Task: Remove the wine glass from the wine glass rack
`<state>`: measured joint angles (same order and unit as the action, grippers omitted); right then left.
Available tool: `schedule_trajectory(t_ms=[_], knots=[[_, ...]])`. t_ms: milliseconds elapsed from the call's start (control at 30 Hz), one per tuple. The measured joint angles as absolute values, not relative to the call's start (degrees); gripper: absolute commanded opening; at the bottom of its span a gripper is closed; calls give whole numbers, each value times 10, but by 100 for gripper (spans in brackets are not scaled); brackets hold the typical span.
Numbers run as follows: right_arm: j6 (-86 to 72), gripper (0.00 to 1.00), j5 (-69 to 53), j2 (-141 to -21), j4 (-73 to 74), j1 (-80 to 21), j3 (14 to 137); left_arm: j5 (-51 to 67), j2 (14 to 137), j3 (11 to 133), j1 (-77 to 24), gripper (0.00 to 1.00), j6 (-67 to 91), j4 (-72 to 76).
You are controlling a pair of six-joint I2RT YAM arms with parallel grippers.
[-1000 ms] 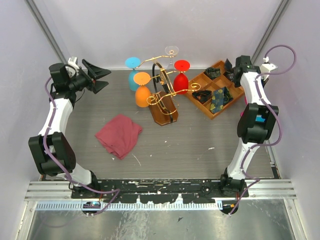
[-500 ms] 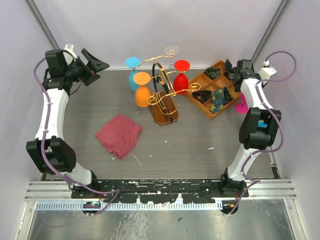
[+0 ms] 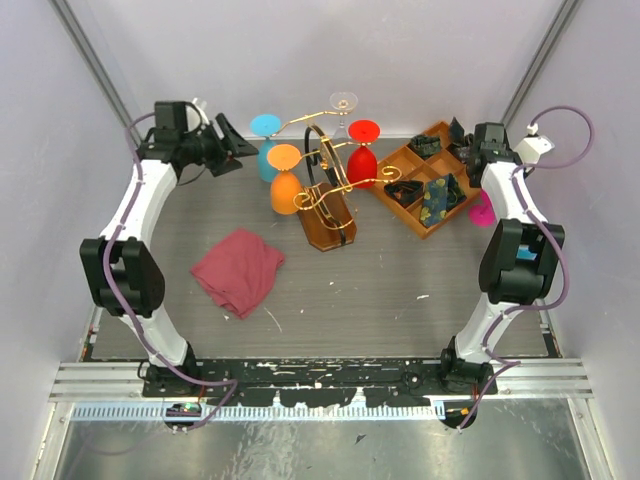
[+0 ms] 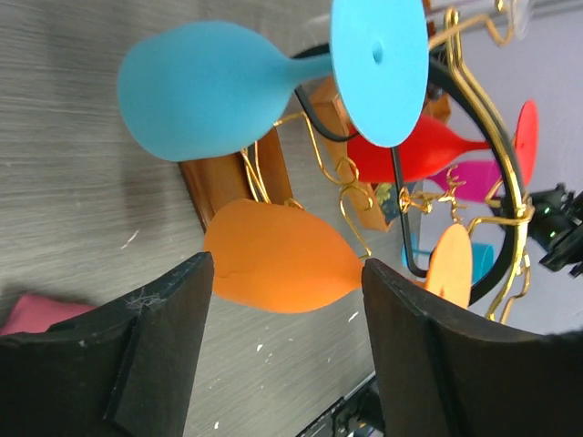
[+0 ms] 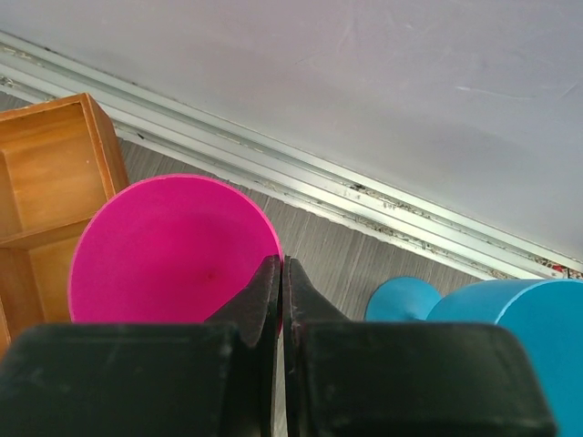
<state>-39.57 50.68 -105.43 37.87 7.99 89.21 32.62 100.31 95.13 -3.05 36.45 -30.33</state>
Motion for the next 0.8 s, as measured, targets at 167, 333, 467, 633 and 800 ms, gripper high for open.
schedule_trajectory(t_ms=[167, 333, 467, 633, 800], knots=[[-393, 0, 501, -1045, 368, 80, 878, 341, 1027, 952, -69, 69, 386, -278], [-390, 2, 494, -1032, 355, 80, 861, 347, 1025, 951, -76, 79, 406, -233], [-388, 5, 486, -1025, 348, 80, 852, 339, 1018, 950, -74, 79, 413, -217], [-386, 5, 481, -1013, 342, 80, 837, 323, 1001, 942, -74, 76, 422, -208], [-384, 4, 478, -1008, 342, 80, 833, 323, 986, 922, -74, 64, 441, -184]])
